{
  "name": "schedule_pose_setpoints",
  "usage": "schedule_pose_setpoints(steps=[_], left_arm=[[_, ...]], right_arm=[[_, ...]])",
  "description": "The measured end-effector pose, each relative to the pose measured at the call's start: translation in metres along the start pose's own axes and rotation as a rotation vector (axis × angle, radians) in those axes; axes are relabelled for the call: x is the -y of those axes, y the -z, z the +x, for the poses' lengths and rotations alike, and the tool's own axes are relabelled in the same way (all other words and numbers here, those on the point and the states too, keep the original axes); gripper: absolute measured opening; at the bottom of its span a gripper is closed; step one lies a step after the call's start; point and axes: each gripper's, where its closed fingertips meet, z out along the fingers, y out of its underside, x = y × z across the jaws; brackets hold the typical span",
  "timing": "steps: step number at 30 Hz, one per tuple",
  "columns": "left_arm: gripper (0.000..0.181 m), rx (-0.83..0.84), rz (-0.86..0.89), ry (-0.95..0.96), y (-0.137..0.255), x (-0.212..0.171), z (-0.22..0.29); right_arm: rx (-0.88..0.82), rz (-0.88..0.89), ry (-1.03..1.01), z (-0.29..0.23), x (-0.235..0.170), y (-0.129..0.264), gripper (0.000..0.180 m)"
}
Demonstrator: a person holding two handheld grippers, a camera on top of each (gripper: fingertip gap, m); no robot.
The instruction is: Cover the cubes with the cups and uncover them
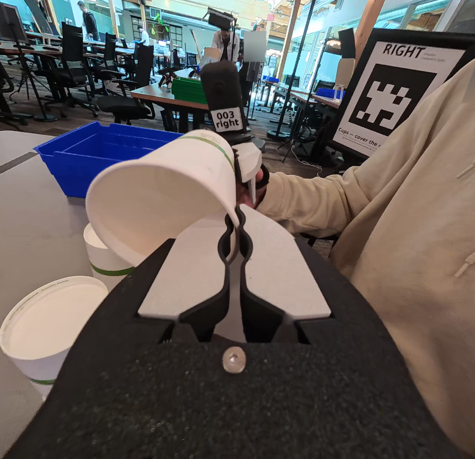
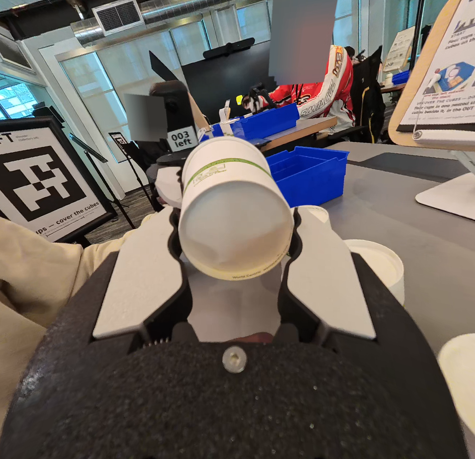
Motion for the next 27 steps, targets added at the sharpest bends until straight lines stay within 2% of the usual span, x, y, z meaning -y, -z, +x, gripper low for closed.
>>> schedule_pose_setpoints(steps=[1, 3, 6, 8, 10, 15, 22, 27], left_arm=[[0.004, 0.027, -0.015, -0.007, 0.000, -0.002, -0.003], [0.033, 0.101, -0.079, -0.030, 0.003, -0.009, -0.009], [0.066, 0.346, -0.230, -0.109, 0.022, -0.016, -0.026], [0.075, 0.555, -0.365, -0.231, 0.043, -0.018, -0.038], [0.076, 0.677, -0.511, -0.366, 0.054, -0.019, -0.041], [0.087, 0.724, -0.799, -0.595, 0.043, -0.026, -0.050], [0.096, 0.696, -0.919, -0.741, 0.012, -0.025, -0.062], [0.097, 0.663, -0.933, -0.739, -0.002, -0.029, -0.065]], right_arm=[[-0.019, -0.003, -0.015, 0.004, 0.000, 0.001, 0.083], [-0.033, -0.022, -0.050, 0.011, -0.001, 0.004, 0.083], [-0.067, -0.072, -0.084, 0.019, -0.005, 0.007, 0.083], [-0.110, -0.123, -0.087, 0.025, -0.007, 0.008, 0.083], [-0.148, -0.166, -0.093, 0.028, -0.007, 0.007, 0.083], [-0.202, -0.257, -0.071, 0.024, -0.011, -0.002, 0.082], [-0.220, -0.266, -0.058, 0.015, -0.010, -0.010, 0.082], [-0.191, -0.246, -0.069, 0.009, -0.008, -0.012, 0.082]])
